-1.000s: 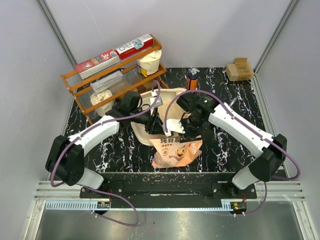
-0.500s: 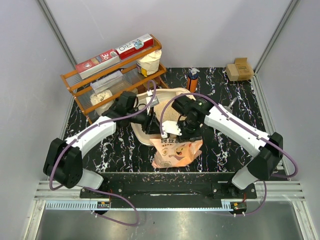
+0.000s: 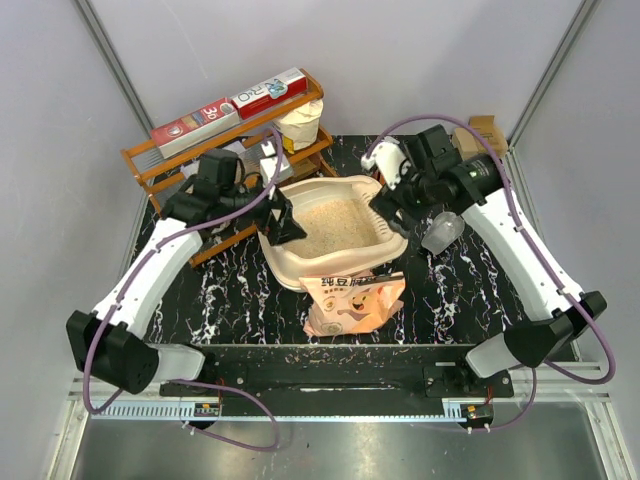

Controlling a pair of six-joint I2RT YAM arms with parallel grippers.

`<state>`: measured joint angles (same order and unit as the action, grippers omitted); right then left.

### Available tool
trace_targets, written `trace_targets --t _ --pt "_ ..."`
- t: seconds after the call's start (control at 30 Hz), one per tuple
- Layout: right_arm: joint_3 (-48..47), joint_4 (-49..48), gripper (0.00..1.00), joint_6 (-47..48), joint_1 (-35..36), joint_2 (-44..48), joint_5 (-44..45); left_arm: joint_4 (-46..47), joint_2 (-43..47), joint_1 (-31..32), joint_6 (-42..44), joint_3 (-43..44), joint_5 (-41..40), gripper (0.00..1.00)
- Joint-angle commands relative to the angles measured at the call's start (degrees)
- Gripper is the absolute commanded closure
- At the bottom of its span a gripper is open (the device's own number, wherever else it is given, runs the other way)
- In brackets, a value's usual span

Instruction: Fill the litter box with clean litter

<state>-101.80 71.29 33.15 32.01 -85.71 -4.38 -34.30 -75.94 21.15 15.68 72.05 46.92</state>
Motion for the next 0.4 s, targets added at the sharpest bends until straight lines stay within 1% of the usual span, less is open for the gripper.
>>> trace_targets --t 0.0,0.07,0.1,0.13,0.23,0.37 --pt "1.7 -11.9 0.0 -17.7 -1.6 2.3 14.5 -2.7 3.9 -2.1 1.6 5.2 -8.1 0.01" --pt "3.1 -15.2 0.0 -22.3 -1.6 3.1 18.9 -1.5 4.3 -3.1 -0.7 5.1 -10.6 0.01" --pt "4.6 -16.0 0.0 -22.9 -1.6 3.2 22.2 -0.1 4.8 -3.6 -2.8 4.5 -11.7 0.01" --pt "5.3 -16.6 0.0 -23.0 -1.6 3.5 23.2 0.6 5.2 -4.9 -3.8 4.0 -11.8 0.01" --pt "8.2 -18.1 0.0 -22.1 -1.6 3.9 24.7 2.6 5.9 -7.2 -7.2 1.8 -11.8 0.01" --pt "10.7 -19.4 0.0 -22.7 -1.6 3.5 23.6 5.1 6.9 -9.7 -11.5 -0.5 -11.4 0.01"
